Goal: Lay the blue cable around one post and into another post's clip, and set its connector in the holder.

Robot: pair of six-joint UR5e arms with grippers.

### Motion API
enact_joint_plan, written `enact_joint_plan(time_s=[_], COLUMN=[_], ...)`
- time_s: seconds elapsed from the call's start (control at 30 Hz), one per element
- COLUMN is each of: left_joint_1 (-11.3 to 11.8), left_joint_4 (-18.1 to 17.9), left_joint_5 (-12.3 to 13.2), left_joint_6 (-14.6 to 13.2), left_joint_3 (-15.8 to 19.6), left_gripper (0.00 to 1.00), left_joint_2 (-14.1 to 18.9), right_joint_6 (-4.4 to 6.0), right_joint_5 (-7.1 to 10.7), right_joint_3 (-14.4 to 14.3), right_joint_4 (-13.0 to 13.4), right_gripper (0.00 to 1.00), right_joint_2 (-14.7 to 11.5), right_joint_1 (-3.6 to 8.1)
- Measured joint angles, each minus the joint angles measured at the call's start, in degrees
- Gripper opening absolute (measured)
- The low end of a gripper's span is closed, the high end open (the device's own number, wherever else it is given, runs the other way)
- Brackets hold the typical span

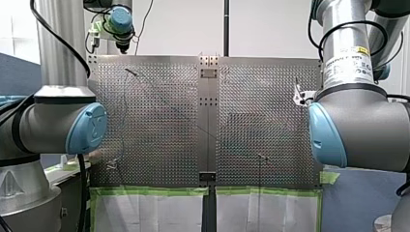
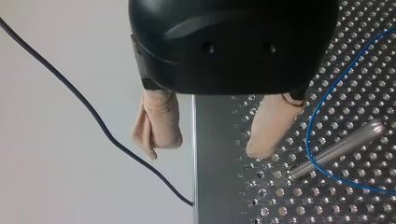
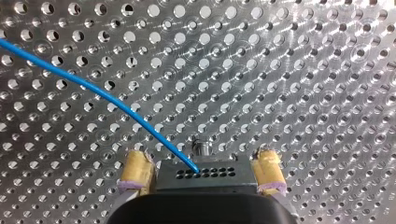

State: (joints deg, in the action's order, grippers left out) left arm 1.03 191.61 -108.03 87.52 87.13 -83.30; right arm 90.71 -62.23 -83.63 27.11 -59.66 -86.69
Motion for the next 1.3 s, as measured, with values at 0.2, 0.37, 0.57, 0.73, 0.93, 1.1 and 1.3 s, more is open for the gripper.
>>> enact_joint_plan(time_s=[0.2,0.37,0.57,0.73,0.93,1.1,1.3], left_joint_1=[-0.12,-0.31,-0.56,-1.07,-2.24,-3.48,-6.08], left_joint_4=[0.07,0.09,0.1,0.03,-1.98,-4.66,-8.22], left_joint_5=[-0.02,-0.04,-0.1,0.0,1.86,4.48,8.04], left_joint_6=[0.01,0.04,0.09,-0.46,-1.96,-0.02,3.45], left_joint_3=[0.02,0.04,0.05,0.95,3.93,6.69,10.26], left_gripper=[1.0,1.0,1.0,1.0,1.0,1.0,1.0], left_joint_2=[0.0,0.02,0.01,0.07,0.6,0.77,1.04], right_joint_6=[0.0,0.01,0.01,0.0,0.0,0.01,-0.02], right_joint_5=[0.0,0.0,0.0,0.0,0.0,0.0,0.0], right_joint_3=[0.0,0.0,0.0,0.0,0.0,0.0,0.0], right_joint_4=[0.03,0.04,-0.02,-0.03,-0.1,-0.11,-0.12], right_gripper=[1.0,1.0,1.0,1.0,1.0,1.0,1.0], right_joint_2=[0.01,0.01,0.01,0.01,0.01,0.01,0.0], right_joint_1=[0.0,0.01,0.01,0.0,-0.01,-0.01,-0.08])
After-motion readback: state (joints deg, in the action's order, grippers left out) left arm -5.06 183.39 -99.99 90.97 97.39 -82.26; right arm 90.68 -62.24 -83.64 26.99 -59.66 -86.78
